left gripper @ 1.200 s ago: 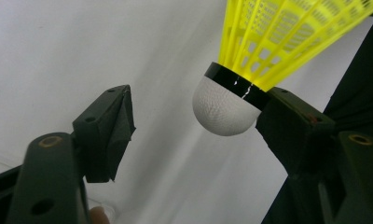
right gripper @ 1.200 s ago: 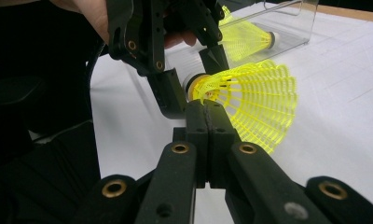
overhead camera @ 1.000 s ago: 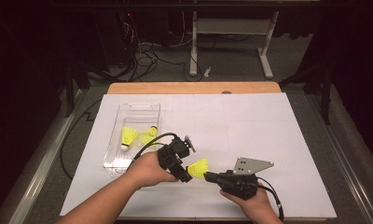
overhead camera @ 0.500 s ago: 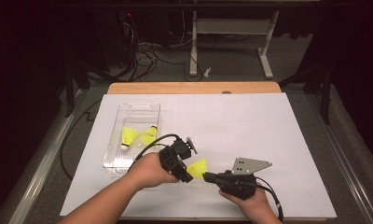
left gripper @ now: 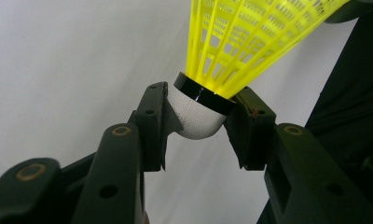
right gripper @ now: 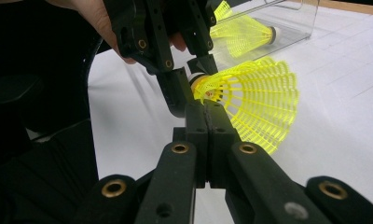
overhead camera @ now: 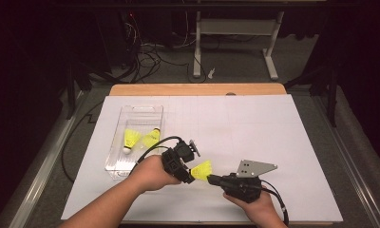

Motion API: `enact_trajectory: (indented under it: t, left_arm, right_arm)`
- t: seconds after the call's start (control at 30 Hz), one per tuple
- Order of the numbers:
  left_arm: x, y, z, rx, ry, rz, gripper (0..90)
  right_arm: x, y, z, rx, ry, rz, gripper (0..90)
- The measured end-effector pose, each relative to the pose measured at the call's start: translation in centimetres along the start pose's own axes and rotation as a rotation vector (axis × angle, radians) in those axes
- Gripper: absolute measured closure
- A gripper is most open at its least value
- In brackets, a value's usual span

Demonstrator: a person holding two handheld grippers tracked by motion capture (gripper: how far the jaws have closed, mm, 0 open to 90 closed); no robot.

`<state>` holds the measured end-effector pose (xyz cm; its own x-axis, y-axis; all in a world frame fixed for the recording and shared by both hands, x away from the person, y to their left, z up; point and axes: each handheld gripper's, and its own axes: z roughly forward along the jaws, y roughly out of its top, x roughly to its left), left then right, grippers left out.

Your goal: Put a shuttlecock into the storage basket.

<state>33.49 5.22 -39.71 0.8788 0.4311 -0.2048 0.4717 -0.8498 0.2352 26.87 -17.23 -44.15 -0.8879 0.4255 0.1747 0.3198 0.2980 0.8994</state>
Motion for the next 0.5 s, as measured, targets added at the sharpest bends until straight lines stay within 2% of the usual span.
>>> enact_trajectory:
  t: [0.5]
  left_arm:
    - [-0.13, -0.05, 0.0, 0.005, 0.015, 0.013, 62.0]
  right_arm:
    - [0.0, -0.07, 0.11, 0.007, -0.005, -0.004, 90.0]
